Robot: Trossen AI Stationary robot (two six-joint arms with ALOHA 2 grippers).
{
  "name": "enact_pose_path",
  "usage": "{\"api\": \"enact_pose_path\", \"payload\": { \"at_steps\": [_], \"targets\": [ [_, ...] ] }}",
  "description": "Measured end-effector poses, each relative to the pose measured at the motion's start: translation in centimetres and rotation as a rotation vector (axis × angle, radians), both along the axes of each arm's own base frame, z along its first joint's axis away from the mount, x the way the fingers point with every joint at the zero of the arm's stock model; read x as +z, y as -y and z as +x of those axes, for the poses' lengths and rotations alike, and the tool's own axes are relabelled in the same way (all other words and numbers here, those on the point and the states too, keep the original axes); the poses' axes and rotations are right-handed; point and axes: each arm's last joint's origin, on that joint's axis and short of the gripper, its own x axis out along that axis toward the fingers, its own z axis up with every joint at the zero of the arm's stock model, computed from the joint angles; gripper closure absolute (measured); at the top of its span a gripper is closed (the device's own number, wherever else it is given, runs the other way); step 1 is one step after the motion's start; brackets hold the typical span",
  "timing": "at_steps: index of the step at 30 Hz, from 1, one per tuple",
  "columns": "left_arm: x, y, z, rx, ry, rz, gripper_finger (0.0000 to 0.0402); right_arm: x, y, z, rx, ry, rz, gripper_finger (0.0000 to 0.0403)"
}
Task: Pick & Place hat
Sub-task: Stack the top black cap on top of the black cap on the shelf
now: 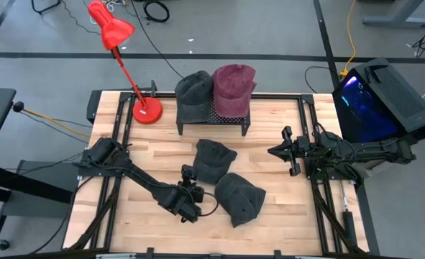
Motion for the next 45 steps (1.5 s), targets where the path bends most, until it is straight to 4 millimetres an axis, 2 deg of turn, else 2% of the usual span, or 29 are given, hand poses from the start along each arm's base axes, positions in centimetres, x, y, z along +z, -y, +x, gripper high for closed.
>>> {"api": "enact_pose_path", "payload": {
  "at_steps": [12, 31, 36, 40, 45],
  "targets": [
    [-0.3, 0.3, 0.5, 0.039, 0.082, -0.029, 0.0163, 0.0, 0.0, 0.0, 0.000, 0.000, 0.000, 0.0380],
    [-4.2, 0.8, 1.8, -0.010, 0.068, 0.092, 0.0163, 0.0, 0.0, 0.0, 0.000, 0.001, 0.000, 0.0380],
    [-4.2, 0.7, 1.9, -0.001, 0.093, 0.113, 0.0164, 0.0, 0.0, 0.0, 0.000, 0.000, 0.000, 0.0380],
    [-4.2, 0.5, 2.0, 0.006, 0.097, 0.127, 0.0180, 0.0, 0.0, 0.0, 0.000, 0.000, 0.000, 0.0380],
    [-4.2, 0.5, 2.0, 0.002, 0.088, 0.114, 0.0235, 0.0, 0.0, 0.0, 0.000, 0.001, 0.000, 0.0380]
  ]
}}
